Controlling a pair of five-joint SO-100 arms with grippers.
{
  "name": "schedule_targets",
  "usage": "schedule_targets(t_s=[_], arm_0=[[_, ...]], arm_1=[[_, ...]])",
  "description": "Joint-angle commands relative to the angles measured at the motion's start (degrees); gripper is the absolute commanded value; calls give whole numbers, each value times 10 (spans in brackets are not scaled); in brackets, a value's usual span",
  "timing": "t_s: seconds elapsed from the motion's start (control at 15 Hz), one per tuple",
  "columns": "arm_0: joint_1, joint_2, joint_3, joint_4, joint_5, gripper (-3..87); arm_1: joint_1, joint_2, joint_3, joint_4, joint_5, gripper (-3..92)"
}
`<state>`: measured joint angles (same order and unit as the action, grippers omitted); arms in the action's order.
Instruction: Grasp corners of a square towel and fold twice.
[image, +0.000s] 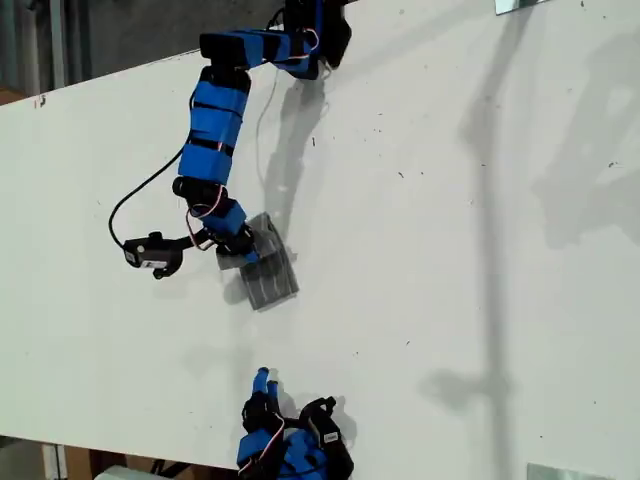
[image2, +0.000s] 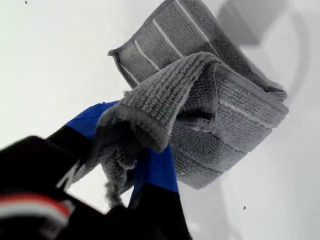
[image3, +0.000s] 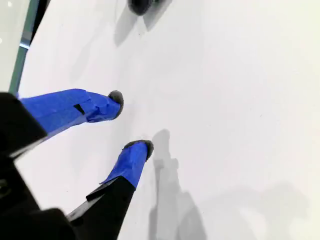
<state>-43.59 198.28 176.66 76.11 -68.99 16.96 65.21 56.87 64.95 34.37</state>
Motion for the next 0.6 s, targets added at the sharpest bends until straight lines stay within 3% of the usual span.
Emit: schedule_targets(t_s=[0.0, 0.27, 0.4, 0.53], arm_0=[[-3, 2, -2, -6, -9, 137], [-4, 2, -2, -6, -7, 137], [-4, 2, -2, -6, -5, 137], [-3, 2, -2, -6, -4, 137]], arm_1=[[0, 36, -17, -26, -9, 336], [72, 231, 43, -24, -19, 355], [76, 454, 291, -67, 30, 340], [18, 694, 624, -147, 122, 336]])
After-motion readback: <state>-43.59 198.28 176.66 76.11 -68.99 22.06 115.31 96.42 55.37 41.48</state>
